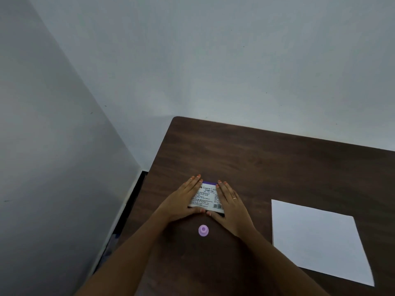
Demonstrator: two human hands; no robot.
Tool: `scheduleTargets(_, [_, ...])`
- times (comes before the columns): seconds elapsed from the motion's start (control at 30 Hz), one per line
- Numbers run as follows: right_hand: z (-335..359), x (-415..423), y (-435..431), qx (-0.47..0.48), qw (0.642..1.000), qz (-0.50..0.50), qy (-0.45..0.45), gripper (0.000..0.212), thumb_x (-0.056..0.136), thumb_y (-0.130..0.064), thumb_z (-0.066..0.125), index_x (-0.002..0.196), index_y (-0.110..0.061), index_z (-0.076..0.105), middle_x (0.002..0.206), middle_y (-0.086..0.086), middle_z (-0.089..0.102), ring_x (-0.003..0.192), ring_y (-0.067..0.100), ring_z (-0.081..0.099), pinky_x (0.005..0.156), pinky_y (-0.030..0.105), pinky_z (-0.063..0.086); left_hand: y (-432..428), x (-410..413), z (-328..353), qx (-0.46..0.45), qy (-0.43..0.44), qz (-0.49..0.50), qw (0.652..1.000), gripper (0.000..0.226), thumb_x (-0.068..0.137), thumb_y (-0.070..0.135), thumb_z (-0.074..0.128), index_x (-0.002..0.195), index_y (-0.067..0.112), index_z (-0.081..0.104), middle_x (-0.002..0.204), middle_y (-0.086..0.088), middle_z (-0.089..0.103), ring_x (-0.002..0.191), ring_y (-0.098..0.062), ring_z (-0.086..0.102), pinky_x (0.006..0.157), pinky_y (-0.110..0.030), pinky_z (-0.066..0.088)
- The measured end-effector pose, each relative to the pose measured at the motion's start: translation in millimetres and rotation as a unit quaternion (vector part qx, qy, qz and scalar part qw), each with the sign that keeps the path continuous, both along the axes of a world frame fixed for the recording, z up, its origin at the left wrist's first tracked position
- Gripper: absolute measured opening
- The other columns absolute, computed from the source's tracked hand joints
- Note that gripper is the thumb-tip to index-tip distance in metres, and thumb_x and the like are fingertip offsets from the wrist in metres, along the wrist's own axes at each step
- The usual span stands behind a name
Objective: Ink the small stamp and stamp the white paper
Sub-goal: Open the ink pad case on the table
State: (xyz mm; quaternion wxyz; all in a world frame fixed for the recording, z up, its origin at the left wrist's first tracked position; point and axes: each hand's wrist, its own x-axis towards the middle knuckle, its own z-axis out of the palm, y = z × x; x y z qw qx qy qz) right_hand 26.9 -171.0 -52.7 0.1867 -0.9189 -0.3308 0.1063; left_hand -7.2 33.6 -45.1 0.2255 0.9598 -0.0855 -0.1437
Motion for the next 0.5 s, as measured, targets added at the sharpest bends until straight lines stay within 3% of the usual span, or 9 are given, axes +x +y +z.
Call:
scheduleTargets(0.07, [1, 1, -1, 0.007, 1.000, 0.008, -0.002, 0.080, 0.083, -0.056, 0.045, 0.141, -0.019, 0.003, 0.155, 0.003, 0.005, 0.135, 0.009, -0.010, 0.110, 0.028, -0.004, 4, 0, 1, -0.002, -0.001, -0.019, 1.000, 0.093, 0.077, 0.062, 0.052, 0.140, 0.030, -0.009, 0.147, 0.015, -0.015, 0.132, -0.001, -0.017, 0.108, -0.028, 0.005])
scheduleTargets(0.23, [6, 10, -3, 0.029, 0.999, 0.008, 0.023, 0.081, 0.076, -0.056, 0.056, 0.139, -0.023, 0.018, 0.151, 0.008, 0.019, 0.140, 0.024, 0.013, 0.111, 0.034, 0.010, 5, 0, 2, -0.040, -0.035, 0.006, 0.999, 0.092, 0.073, 0.053, 0.063, 0.141, 0.028, 0.007, 0.154, 0.001, 0.013, 0.134, -0.001, -0.002, 0.110, -0.034, 0.021])
scheduleTargets(0.33, [11, 19, -7, 0.047, 0.999, 0.019, 0.019, 0.079, 0.070, -0.058, 0.062, 0.133, -0.022, 0.033, 0.145, 0.008, 0.032, 0.134, 0.023, 0.026, 0.110, 0.037, 0.019, 2, 1, 2, -0.075, -0.031, 0.019, 0.997, 0.093, 0.072, 0.052, 0.066, 0.141, 0.029, 0.008, 0.153, 0.003, 0.015, 0.134, 0.000, 0.000, 0.110, -0.036, 0.025])
scheduleTargets(0.43, [19, 27, -12, 0.078, 0.996, 0.012, 0.033, 0.066, 0.070, -0.054, 0.064, 0.125, -0.022, 0.045, 0.137, 0.006, 0.044, 0.128, 0.020, 0.036, 0.107, 0.037, 0.024, -3, -2, 0, -0.132, -0.036, 0.082, 0.987, 0.104, 0.064, 0.051, 0.073, 0.140, 0.033, 0.004, 0.153, 0.005, 0.017, 0.136, -0.002, 0.011, 0.110, -0.030, 0.025])
scheduleTargets(0.5, [27, 34, -14, 0.136, 0.990, -0.019, 0.033, 0.047, 0.076, -0.047, 0.061, 0.114, -0.020, 0.056, 0.122, 0.005, 0.060, 0.113, 0.016, 0.051, 0.098, 0.033, 0.035, -6, -2, -2, -0.153, -0.045, 0.122, 0.980, 0.108, 0.059, 0.053, 0.076, 0.140, 0.033, 0.008, 0.151, 0.005, 0.024, 0.134, -0.006, 0.026, 0.110, -0.030, 0.029])
